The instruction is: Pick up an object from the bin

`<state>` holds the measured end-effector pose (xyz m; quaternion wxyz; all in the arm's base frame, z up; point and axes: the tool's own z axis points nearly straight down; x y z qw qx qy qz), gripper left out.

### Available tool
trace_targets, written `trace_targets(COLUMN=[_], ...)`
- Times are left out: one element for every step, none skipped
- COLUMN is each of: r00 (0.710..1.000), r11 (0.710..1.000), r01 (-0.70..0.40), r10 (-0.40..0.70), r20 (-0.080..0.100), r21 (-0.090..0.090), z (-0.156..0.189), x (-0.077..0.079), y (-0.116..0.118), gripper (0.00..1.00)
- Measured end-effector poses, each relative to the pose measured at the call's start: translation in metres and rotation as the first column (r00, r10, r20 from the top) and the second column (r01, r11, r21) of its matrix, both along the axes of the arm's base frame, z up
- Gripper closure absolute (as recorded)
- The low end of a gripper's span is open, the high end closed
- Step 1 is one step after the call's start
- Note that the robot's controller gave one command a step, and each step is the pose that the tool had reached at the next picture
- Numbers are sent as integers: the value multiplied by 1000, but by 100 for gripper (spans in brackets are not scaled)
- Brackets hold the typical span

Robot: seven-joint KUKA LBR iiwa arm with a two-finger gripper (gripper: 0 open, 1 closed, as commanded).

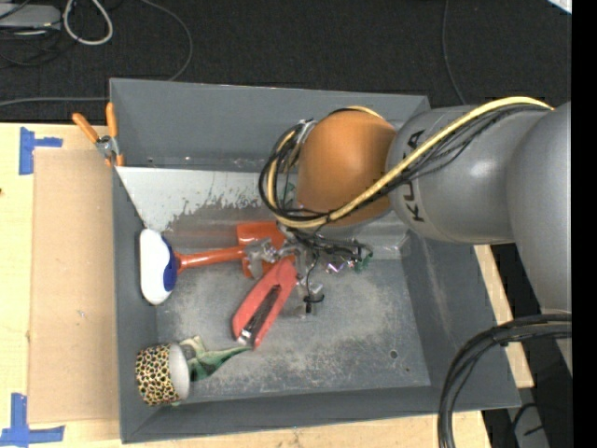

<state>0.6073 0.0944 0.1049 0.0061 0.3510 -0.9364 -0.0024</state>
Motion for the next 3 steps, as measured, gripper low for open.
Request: trace_targets(r00=[975, 927, 927], r11=[975, 927, 927], r01=[-222, -376, -374], r10=[222, 376, 374], r20=[12, 4, 4], r21=[2, 7, 7], z=[-36, -35, -35], x=[-7, -1, -1], y=[7, -1, -2], gripper=[0, 100, 100])
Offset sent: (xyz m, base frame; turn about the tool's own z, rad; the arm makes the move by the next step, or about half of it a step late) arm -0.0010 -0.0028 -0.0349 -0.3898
